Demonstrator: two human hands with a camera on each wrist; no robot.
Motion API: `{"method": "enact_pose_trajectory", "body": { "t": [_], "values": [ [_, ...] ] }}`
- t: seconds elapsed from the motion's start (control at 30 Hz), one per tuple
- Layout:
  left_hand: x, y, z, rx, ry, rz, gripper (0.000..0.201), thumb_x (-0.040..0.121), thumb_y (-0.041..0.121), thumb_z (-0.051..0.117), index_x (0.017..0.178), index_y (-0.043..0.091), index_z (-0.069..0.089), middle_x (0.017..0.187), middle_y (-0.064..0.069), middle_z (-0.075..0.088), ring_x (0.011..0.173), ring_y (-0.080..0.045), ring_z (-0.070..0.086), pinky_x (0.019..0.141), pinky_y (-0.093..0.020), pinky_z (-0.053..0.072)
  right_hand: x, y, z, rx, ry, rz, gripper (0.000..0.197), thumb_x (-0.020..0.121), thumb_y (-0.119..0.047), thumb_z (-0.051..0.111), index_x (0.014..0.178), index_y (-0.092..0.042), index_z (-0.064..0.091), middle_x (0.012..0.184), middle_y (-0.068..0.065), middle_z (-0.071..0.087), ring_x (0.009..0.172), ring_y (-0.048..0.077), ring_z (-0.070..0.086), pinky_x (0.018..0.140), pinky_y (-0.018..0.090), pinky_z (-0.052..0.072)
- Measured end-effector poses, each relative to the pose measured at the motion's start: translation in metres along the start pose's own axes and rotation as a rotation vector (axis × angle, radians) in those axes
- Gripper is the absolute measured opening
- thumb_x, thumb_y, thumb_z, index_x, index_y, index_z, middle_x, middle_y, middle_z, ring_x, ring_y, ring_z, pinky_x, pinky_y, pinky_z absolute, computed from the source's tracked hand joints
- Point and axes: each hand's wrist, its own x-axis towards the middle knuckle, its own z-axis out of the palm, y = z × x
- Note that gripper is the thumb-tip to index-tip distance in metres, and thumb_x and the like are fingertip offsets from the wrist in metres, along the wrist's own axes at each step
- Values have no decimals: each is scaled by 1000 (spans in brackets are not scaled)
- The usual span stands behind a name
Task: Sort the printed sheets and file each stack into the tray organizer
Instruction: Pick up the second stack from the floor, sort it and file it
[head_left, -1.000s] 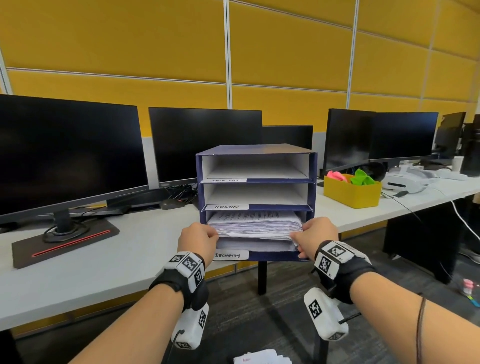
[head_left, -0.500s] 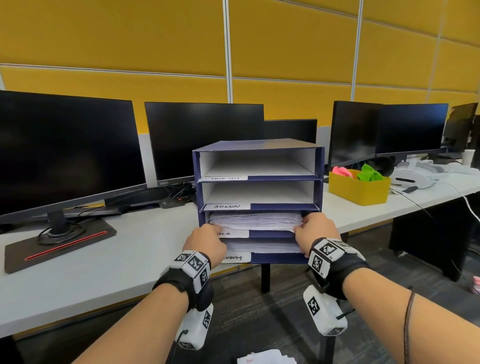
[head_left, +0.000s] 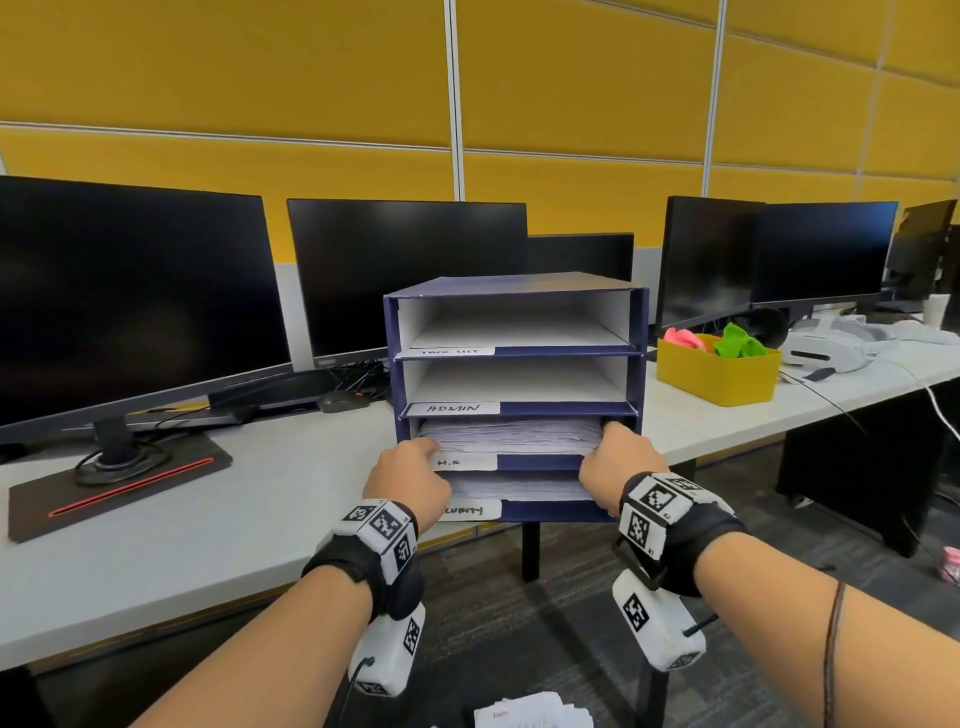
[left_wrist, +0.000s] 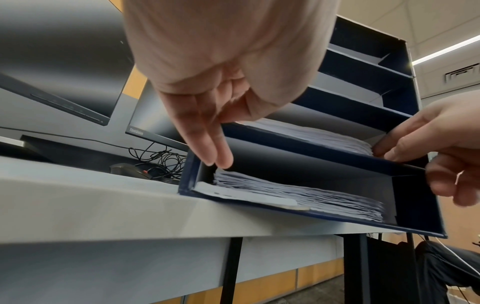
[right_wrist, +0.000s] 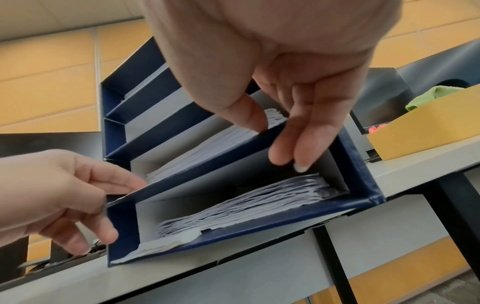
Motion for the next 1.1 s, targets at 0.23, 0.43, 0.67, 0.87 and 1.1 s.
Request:
{"method": "enact_pose_trajectory", "body": {
  "t": [0.23,0.43,0.67,0.87,1.1],
  "values": [
    [-2,1,-1,6,-16,1,57,84,2,50,137,21,50,131,-13,58,109,-33,60,90,-36,52,-12,11,-7,-81,87,-98,38,82,-11,50,116,-21,63,113,8,65,101,29,60,84,32,49],
    [-3,1,1,-10,-45,-6,55,84,2,52,135,21,44,125,-11,59,101,-31,61,87,-38,53,-12,14,-12,-176,-50,-116,45,82,-14,51,124,-29,59,123,5,61,108,27,59,93,35,50],
    [-3,-4,-2,-26,42,13,50,80,1,54,123,25,46,119,-5,63,82,-25,64,77,-38,57,-14,13,-9,-252,-73,-136,41,82,-14,49,121,-26,57,113,5,63,98,26,61,82,34,52],
    [-8,-8,-12,11,72,-7,43,83,7,55,122,25,54,117,-1,64,97,-22,61,79,-29,49,-19,15,-10,-179,-95,-136,47,84,-12,48,129,-24,53,120,8,61,105,28,60,90,37,52],
    [-35,-9,-42,62,-161,49,36,84,8,52,117,19,56,120,-8,62,93,-30,65,85,-42,56,-44,6,-25,-141,-146,-164,44,85,-11,52,127,-22,58,126,8,59,110,27,59,92,33,50]
  ]
}}
